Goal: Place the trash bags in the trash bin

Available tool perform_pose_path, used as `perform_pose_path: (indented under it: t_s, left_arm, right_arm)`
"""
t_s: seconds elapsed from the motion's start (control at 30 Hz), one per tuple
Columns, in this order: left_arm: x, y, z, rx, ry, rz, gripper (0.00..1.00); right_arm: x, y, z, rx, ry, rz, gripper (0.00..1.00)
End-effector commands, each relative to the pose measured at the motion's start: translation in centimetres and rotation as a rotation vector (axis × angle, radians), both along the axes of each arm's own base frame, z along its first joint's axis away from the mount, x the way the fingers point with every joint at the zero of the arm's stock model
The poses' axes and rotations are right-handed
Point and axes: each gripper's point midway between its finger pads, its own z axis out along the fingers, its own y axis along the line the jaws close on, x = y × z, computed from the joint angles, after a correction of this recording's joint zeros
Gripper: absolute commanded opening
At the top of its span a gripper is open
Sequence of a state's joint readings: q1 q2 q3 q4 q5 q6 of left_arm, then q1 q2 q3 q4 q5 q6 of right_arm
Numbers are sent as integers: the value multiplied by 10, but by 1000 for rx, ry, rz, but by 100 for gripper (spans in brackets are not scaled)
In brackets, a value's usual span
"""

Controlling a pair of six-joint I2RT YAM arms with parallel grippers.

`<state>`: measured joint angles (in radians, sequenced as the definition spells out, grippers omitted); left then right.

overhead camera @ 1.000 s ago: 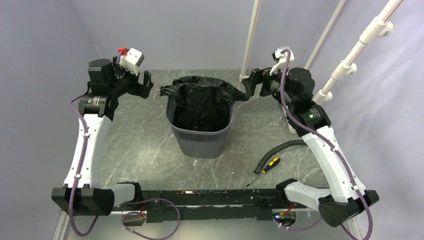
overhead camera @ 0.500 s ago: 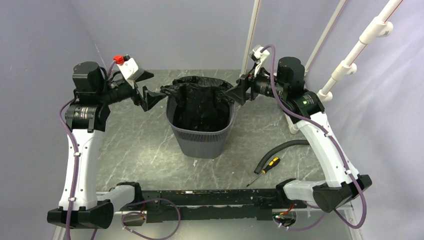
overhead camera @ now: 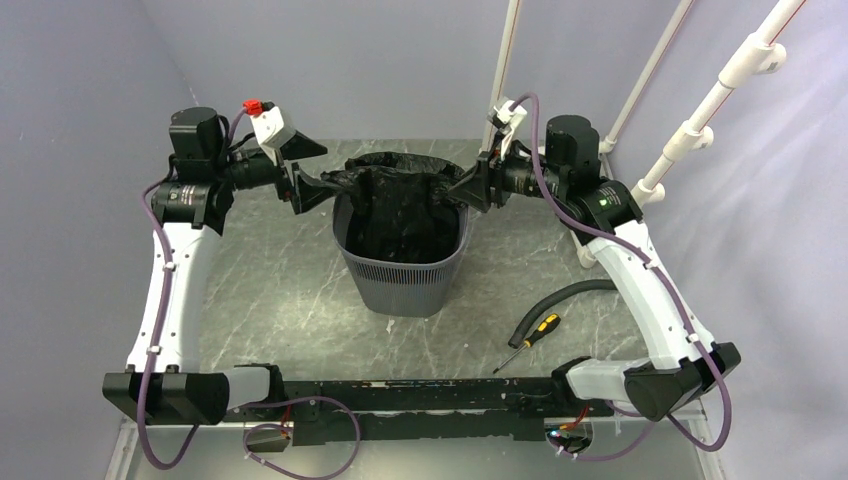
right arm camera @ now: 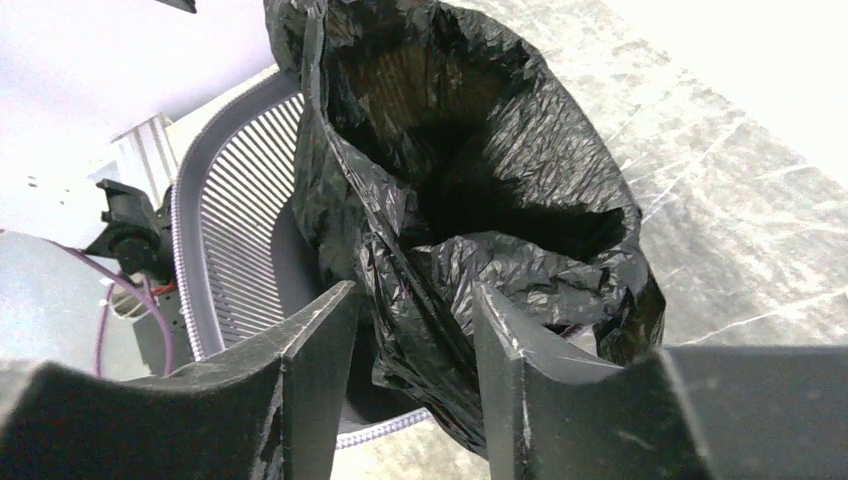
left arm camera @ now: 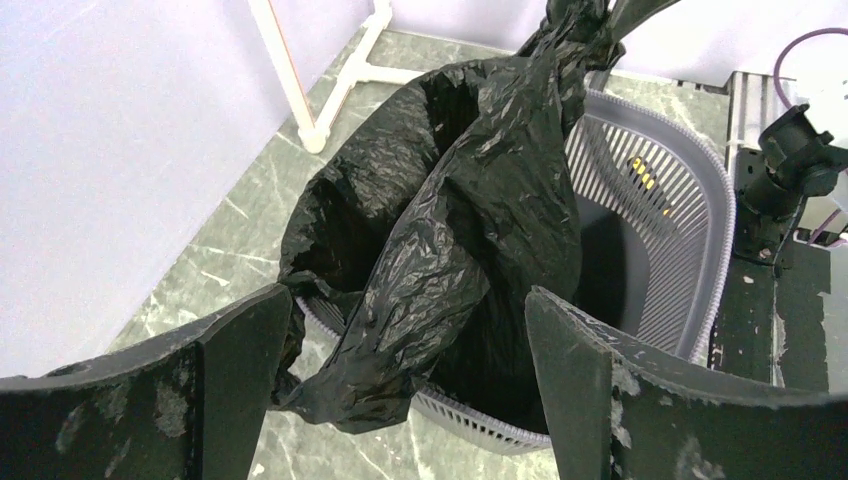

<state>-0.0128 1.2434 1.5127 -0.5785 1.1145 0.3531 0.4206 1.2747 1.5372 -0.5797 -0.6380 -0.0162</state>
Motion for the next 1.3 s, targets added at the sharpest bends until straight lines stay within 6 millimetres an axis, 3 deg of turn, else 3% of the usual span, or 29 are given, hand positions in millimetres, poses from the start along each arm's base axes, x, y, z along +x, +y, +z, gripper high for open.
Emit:
perform_pose_path:
  t_s: [0.0, 0.23, 0.47, 0.7, 0.93, 1.03, 1.27]
  left_arm:
    - [-9, -7, 11, -34, -45, -70, 93]
    - [-9, -20, -4, -39, 4, -102, 91]
    - [-8, -25, -15, -21, 17, -104, 89]
    - [-15, -21, -27, 22, 57, -78, 59]
    - [-32, -21, -33, 16, 89, -87, 24]
    - [-39, -21, -34, 10, 100, -92, 4]
    - [-51, -17, -38, 1, 87, -35, 2]
  right_arm:
    - [-17, 4, 15, 47, -45, 53, 45]
    - [-36, 11, 2, 41, -19, 106, 21]
    - [-60, 27, -24, -51, 19, 185, 16]
    - [-83, 30, -60, -129, 79, 214, 14]
    - [-96, 23, -55, -83, 51, 200, 13]
    - [-100, 23, -53, -63, 54, 199, 14]
    - [-106, 21, -58, -4, 78, 174, 15]
